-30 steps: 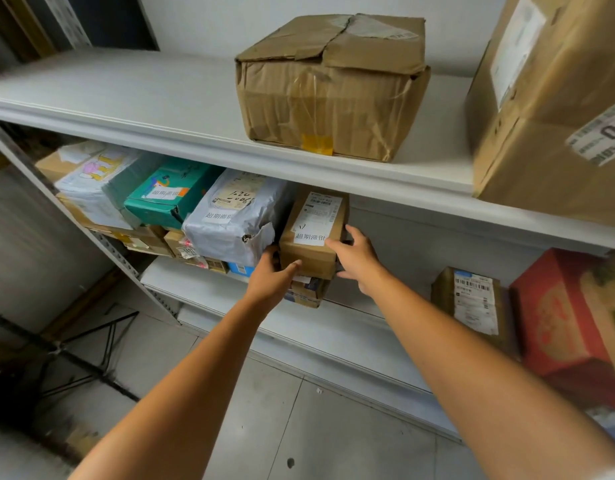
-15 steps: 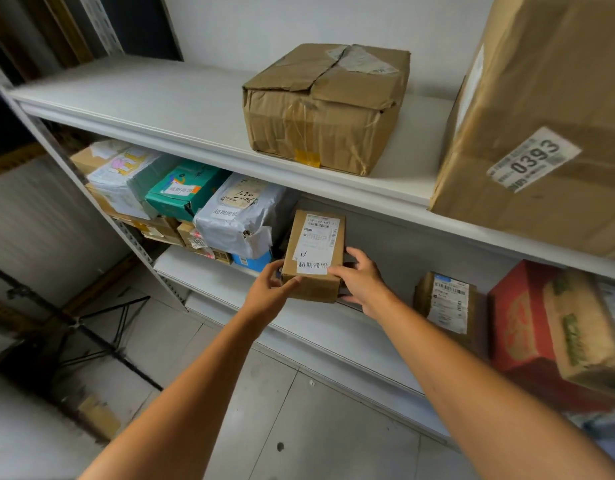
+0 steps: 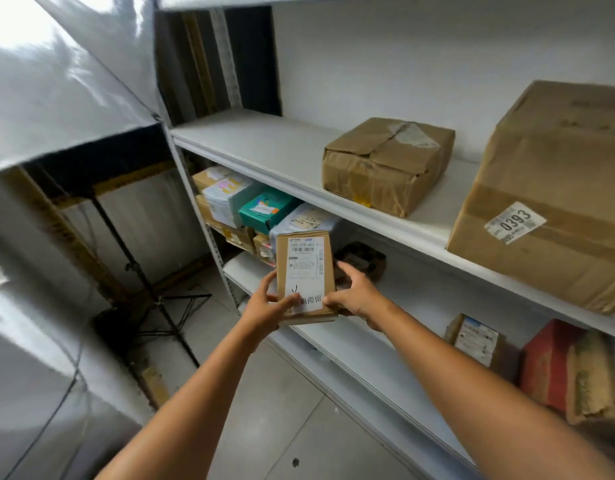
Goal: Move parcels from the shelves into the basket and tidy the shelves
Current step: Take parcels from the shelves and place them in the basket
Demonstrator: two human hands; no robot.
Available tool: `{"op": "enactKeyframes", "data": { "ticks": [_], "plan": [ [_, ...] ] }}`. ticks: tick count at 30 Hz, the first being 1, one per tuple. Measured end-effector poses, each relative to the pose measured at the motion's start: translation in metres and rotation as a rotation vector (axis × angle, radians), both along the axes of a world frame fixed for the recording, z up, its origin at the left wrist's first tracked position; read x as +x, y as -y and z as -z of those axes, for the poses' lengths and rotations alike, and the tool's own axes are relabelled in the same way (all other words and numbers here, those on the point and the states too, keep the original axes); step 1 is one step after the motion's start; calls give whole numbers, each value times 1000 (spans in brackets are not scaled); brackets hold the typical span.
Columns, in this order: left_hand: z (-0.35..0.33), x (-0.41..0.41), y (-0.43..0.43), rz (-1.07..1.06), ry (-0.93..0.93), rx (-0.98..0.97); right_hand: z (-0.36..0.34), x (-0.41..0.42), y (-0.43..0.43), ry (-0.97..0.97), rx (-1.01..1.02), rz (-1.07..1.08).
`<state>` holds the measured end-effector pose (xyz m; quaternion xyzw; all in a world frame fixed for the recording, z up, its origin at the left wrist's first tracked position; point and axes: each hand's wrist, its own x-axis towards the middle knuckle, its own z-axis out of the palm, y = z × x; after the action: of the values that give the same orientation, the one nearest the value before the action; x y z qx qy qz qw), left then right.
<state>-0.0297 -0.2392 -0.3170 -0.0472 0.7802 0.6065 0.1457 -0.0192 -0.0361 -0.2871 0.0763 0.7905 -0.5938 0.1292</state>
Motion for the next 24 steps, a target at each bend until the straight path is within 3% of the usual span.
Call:
{"op": "enactKeyframes", "data": {
  "ticks": [11,17,24],
  "plan": [
    [-33,11,181,-384,-181,-30,-32,-41,197,-155,21,-219],
    [-50,50,261,-568,-177,-54,-31,-51,290,-169,-78,-374],
    [-57,112,303,-811,-88,-143,-33,-41,362,-132,-86,-703]
  ]
}}
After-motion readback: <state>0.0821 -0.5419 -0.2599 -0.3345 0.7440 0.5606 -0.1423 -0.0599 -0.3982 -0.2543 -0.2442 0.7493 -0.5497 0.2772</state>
